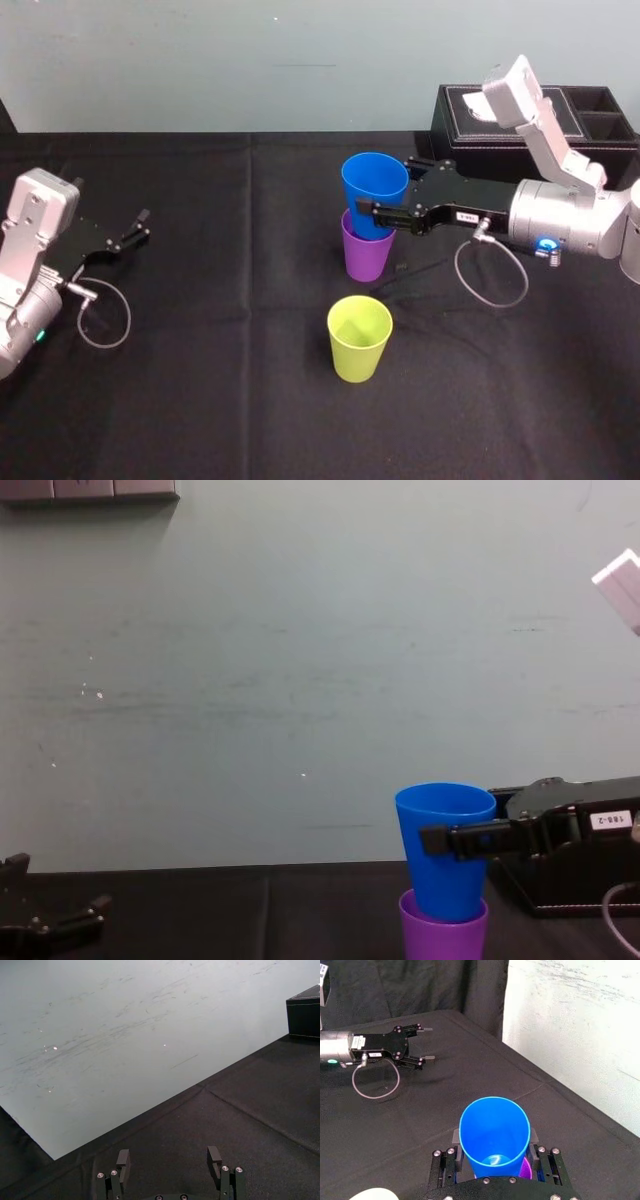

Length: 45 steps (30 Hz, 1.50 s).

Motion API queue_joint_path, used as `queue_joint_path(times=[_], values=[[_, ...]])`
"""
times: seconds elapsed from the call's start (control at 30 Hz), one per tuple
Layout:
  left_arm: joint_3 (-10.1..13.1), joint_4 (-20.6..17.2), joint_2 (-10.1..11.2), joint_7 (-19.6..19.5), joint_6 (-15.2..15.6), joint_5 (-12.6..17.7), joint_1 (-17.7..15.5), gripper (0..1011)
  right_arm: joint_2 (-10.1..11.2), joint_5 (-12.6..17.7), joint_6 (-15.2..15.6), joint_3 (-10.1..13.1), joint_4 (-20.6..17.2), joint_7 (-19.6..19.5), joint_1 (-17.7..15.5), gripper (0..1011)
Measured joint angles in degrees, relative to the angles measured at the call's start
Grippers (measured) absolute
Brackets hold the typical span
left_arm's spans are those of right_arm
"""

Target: Stack the three plastic cups sequentially using one hand.

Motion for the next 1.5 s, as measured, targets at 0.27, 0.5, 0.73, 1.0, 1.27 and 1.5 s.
queue_joint_path(times=[0.27, 0.5, 0.73, 1.0, 1.27, 1.5], values=[[0.0, 0.0, 0.0, 0.0, 0.0, 0.0, 0.0, 1011, -0.3, 0.4, 0.0, 0.0, 1.0, 0.4, 0.1, 729], [0.0, 0.0, 0.0, 0.0, 0.0, 0.0, 0.0, 1011, -0.5, 0.8, 0.0, 0.0, 1.7, 0.5, -0.1, 729], [0.0, 0.0, 0.0, 0.0, 0.0, 0.0, 0.0, 1011, -0.5, 1.1, -0.1, 0.0, 1.8, 0.5, -0.4, 729], [0.0, 0.0, 0.0, 0.0, 0.0, 0.0, 0.0, 1011, -0.5, 1.1, -0.2, 0.1, 1.8, 0.5, -0.4, 729], [0.0, 0.0, 0.0, 0.0, 0.0, 0.0, 0.0, 1011, -0.5, 1.1, -0.2, 0.1, 1.8, 0.5, -0.4, 868], [0.0, 0.0, 0.0, 0.0, 0.0, 0.0, 0.0, 1011, -0.5, 1.1, -0.2, 0.1, 1.7, 0.5, -0.4, 1004]])
